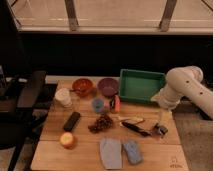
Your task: Place brush in paper cup
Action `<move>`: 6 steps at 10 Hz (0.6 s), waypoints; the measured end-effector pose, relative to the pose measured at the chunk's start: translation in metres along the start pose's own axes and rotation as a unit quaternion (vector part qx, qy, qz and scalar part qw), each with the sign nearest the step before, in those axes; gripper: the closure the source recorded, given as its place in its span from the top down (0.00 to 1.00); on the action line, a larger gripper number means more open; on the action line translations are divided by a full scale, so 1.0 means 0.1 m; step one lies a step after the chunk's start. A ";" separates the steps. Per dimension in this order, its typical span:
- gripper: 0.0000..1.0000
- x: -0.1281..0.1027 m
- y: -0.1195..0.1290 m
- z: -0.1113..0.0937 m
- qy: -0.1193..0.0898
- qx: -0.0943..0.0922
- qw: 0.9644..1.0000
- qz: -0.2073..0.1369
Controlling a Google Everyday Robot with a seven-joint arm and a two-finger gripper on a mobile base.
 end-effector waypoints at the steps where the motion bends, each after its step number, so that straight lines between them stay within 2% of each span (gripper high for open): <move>1: 0.80 -0.05 0.04 0.14 0.002 0.002 1.000 0.002; 4: 0.80 -0.16 0.13 0.45 0.002 -0.007 1.000 0.008; 6: 0.80 -0.19 0.19 0.63 0.001 -0.022 1.000 0.012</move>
